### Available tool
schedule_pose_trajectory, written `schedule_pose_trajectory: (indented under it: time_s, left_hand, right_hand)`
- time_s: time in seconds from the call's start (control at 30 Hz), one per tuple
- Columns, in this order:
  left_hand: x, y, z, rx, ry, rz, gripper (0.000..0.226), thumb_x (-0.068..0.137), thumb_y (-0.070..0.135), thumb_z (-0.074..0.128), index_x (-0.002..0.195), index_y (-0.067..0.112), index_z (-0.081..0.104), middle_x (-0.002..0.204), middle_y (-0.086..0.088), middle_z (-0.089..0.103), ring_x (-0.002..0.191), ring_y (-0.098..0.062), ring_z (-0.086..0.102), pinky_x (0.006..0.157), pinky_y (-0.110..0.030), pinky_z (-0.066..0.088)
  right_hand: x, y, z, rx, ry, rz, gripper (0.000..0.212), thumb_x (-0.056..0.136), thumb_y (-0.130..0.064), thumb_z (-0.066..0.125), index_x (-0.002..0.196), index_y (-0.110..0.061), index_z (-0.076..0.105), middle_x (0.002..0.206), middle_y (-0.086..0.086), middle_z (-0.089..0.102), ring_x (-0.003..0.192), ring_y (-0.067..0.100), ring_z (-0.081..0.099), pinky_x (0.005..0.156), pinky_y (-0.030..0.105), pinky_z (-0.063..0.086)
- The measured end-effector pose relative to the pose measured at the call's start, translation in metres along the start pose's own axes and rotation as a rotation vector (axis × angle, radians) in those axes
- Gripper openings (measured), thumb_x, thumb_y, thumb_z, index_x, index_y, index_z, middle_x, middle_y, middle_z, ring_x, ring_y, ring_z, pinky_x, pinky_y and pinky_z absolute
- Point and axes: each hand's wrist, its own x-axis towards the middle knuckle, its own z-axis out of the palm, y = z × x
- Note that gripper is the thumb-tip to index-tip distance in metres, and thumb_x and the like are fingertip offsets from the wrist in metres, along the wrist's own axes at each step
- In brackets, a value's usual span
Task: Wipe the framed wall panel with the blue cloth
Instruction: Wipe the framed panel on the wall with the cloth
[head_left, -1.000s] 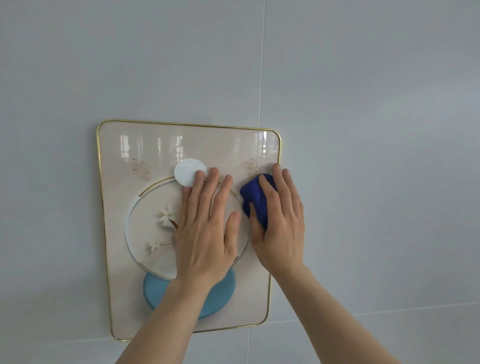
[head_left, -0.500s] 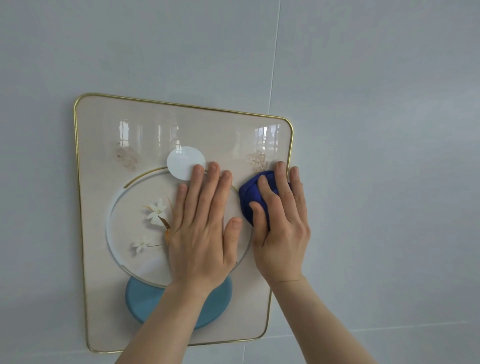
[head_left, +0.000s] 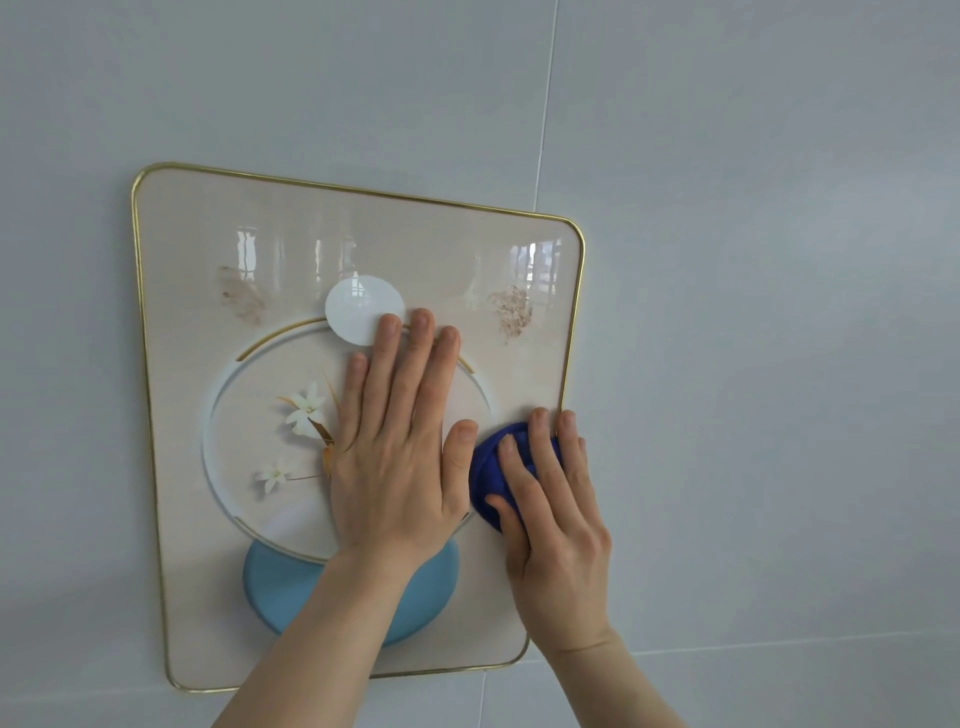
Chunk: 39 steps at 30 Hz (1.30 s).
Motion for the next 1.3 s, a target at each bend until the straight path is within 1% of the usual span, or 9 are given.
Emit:
schedule_pose_trajectory:
  time_s: [0.23, 0.37, 0.47, 0.6, 0.77, 1.03, 1.1, 1.2, 1.3]
  left_hand:
    - [-0.001, -0.001, 0.002, 0.036, -0.013, 0.012, 0.062, 0.105, 0.037, 0.017, 0.162, 0.014, 0.024, 0.172, -0.005, 0.020, 0.161, -0.024, 0.011, 0.131, -0.048, 0.014]
    - [-0.002, -0.002, 0.003, 0.071, -0.032, 0.008, 0.063, 0.105, 0.039, 0.014, 0.163, 0.015, 0.022, 0.172, -0.004, 0.017, 0.162, -0.024, 0.010, 0.131, -0.048, 0.014]
    - [-0.001, -0.003, 0.004, 0.085, -0.035, 0.011, 0.063, 0.105, 0.040, 0.016, 0.163, 0.016, 0.020, 0.173, -0.004, 0.016, 0.162, -0.024, 0.010, 0.131, -0.047, 0.013]
    - [-0.001, -0.002, 0.004, 0.079, -0.035, 0.007, 0.064, 0.105, 0.041, 0.015, 0.162, 0.015, 0.022, 0.172, -0.004, 0.018, 0.161, -0.025, 0.011, 0.131, -0.048, 0.014]
    - [-0.001, -0.003, 0.002, 0.079, -0.028, 0.010, 0.063, 0.105, 0.039, 0.017, 0.163, 0.015, 0.022, 0.172, -0.005, 0.018, 0.161, -0.025, 0.012, 0.131, -0.048, 0.014]
    - [-0.001, -0.002, 0.002, 0.095, -0.058, 0.007, 0.064, 0.105, 0.040, 0.013, 0.163, 0.016, 0.020, 0.173, -0.003, 0.015, 0.161, -0.024, 0.011, 0.131, -0.046, 0.012]
    - [-0.001, -0.001, 0.002, 0.087, -0.057, 0.008, 0.064, 0.104, 0.040, 0.013, 0.163, 0.016, 0.020, 0.173, -0.003, 0.015, 0.161, -0.023, 0.011, 0.131, -0.045, 0.011]
    - [-0.001, -0.002, 0.001, 0.087, -0.062, 0.003, 0.066, 0.103, 0.042, 0.013, 0.163, 0.016, 0.021, 0.173, -0.002, 0.015, 0.161, -0.022, 0.010, 0.131, -0.044, 0.011]
    - [-0.002, -0.002, 0.001, 0.086, -0.070, 0.000, 0.067, 0.103, 0.043, 0.013, 0.163, 0.015, 0.021, 0.173, -0.003, 0.016, 0.161, -0.022, 0.011, 0.131, -0.045, 0.013]
  right_hand:
    - [-0.017, -0.004, -0.008, -0.048, -0.069, 0.006, 0.039, 0.115, -0.023, 0.041, 0.135, -0.003, 0.068, 0.157, 0.016, 0.051, 0.152, 0.037, 0.042, 0.108, 0.058, 0.054]
    - [-0.028, -0.007, -0.022, -0.105, -0.151, -0.056, 0.041, 0.116, -0.019, 0.035, 0.134, -0.006, 0.070, 0.156, 0.011, 0.054, 0.151, 0.034, 0.043, 0.105, 0.045, 0.059]
    - [-0.037, -0.003, -0.032, -0.088, -0.168, -0.048, 0.035, 0.109, -0.014, 0.048, 0.136, -0.008, 0.069, 0.155, 0.008, 0.055, 0.148, 0.030, 0.049, 0.110, 0.030, 0.053]
    - [-0.025, -0.007, -0.044, 0.025, -0.070, 0.154, 0.039, 0.101, -0.017, 0.051, 0.135, -0.007, 0.068, 0.153, 0.009, 0.056, 0.143, 0.020, 0.053, 0.120, 0.011, 0.033]
    - [0.042, -0.013, -0.053, 0.162, 0.070, 0.360, 0.044, 0.102, -0.028, 0.046, 0.137, -0.011, 0.069, 0.153, 0.005, 0.058, 0.136, 0.018, 0.060, 0.114, 0.011, 0.041]
    - [0.171, -0.017, -0.039, 0.078, 0.206, 0.071, 0.037, 0.108, -0.014, 0.050, 0.140, -0.003, 0.064, 0.155, 0.018, 0.055, 0.147, 0.031, 0.049, 0.118, 0.004, 0.025]
    - [0.188, -0.021, -0.027, 0.007, 0.180, -0.024, 0.035, 0.108, -0.010, 0.051, 0.140, -0.004, 0.064, 0.156, 0.015, 0.055, 0.150, 0.032, 0.046, 0.120, 0.011, 0.028]
    - [0.189, -0.024, -0.008, -0.065, 0.160, -0.126, 0.036, 0.111, -0.016, 0.046, 0.140, -0.007, 0.065, 0.155, 0.014, 0.056, 0.150, 0.037, 0.044, 0.125, 0.046, 0.039]
    - [0.179, -0.023, -0.001, -0.073, 0.189, -0.147, 0.042, 0.112, -0.025, 0.039, 0.141, -0.010, 0.065, 0.155, 0.014, 0.057, 0.151, 0.039, 0.043, 0.127, 0.053, 0.033]
